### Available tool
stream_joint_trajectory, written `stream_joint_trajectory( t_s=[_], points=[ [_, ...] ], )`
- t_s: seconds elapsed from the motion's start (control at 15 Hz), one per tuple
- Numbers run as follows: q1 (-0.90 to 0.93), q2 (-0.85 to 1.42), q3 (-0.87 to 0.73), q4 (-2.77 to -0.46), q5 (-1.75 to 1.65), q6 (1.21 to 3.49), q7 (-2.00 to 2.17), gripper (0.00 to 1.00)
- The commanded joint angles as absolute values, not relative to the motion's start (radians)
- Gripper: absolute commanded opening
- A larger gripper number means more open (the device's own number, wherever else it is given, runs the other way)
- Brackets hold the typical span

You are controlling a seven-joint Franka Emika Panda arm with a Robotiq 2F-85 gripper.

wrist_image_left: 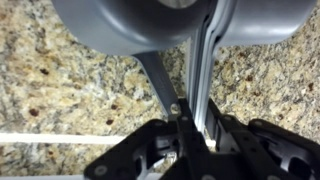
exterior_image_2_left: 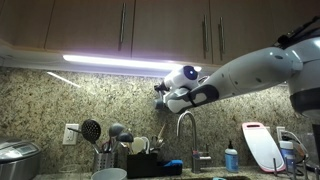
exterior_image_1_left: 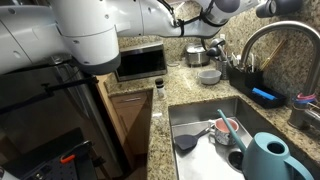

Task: Pick up the grey object above the sink and place it on the counter-top

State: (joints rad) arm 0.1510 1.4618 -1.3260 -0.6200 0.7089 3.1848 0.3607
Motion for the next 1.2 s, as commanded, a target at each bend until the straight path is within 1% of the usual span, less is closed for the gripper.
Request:
stream_joint_trajectory(
  t_s=[0.0,0.4,1.13],
  points=[
    [0.139,1.441,-1.28,-0.593,0.725,3.22,0.342,0.05],
    [0.143,1.428,-1.226,-0.605,0.742,3.291,0.329,0.05],
    [0.116,1.384,-1.117,-0.601,0.735,3.316,0.31,0.05]
  ],
)
